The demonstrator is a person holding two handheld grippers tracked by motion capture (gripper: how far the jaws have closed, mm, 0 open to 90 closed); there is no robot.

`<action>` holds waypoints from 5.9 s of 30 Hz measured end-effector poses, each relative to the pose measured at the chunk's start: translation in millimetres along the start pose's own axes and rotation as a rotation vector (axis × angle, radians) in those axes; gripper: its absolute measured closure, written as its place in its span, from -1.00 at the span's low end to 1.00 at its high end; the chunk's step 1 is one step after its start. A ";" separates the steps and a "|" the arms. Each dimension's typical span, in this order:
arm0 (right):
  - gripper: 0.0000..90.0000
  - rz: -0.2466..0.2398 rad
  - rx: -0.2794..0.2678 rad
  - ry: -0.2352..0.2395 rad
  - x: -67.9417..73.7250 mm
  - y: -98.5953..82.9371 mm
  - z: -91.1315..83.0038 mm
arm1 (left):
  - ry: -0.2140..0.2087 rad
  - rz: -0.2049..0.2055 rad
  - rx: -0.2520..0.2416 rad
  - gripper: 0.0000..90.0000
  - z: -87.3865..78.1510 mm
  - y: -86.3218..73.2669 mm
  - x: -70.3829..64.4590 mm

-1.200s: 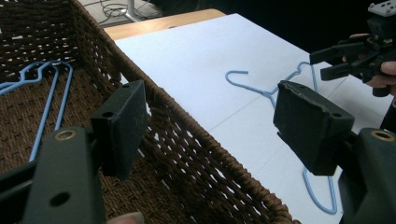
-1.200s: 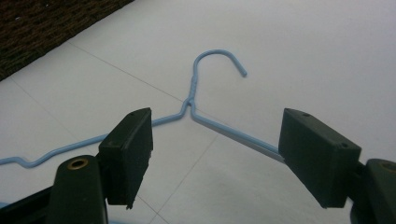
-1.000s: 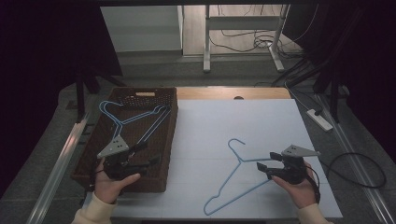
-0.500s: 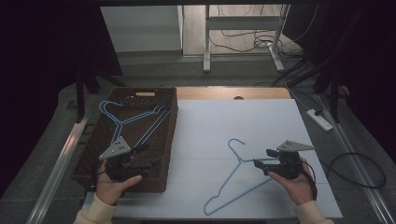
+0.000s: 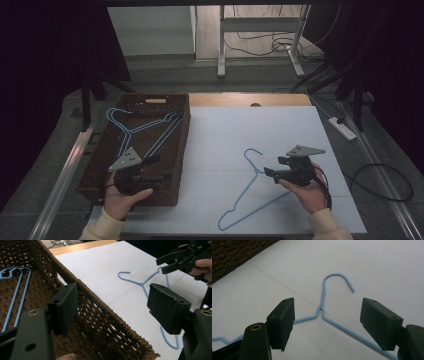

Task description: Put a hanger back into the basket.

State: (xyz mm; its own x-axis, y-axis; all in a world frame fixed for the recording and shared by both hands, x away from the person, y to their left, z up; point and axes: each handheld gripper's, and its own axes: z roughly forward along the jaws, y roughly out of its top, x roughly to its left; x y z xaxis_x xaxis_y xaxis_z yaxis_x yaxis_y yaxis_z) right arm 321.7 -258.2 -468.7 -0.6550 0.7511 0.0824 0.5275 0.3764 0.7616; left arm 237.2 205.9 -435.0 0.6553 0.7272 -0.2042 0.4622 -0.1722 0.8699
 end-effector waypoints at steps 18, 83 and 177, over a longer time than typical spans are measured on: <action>-0.26 -0.022 0.216 -0.023 -0.4 21.6 50.3 | -0.013 -0.003 0.027 -0.43 5.2 -1.3 -2.6; 0.92 -0.015 0.371 -0.126 25.2 48.0 73.9 | -0.157 0.124 0.159 -0.42 71.2 23.8 -81.3; -0.29 0.023 -0.189 -0.019 -6.9 -23.5 -37.9 | -0.275 -0.131 0.117 0.94 151.2 39.0 -77.1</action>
State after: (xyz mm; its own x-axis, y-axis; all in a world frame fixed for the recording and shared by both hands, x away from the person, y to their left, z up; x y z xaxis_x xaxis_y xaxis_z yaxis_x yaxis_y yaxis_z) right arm 293.3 -292.8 -462.8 -0.6330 0.7689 0.0902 0.4295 0.2519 0.8672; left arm 295.0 42.7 -453.1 0.7154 0.5442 -0.4383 0.6082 -0.1762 0.7740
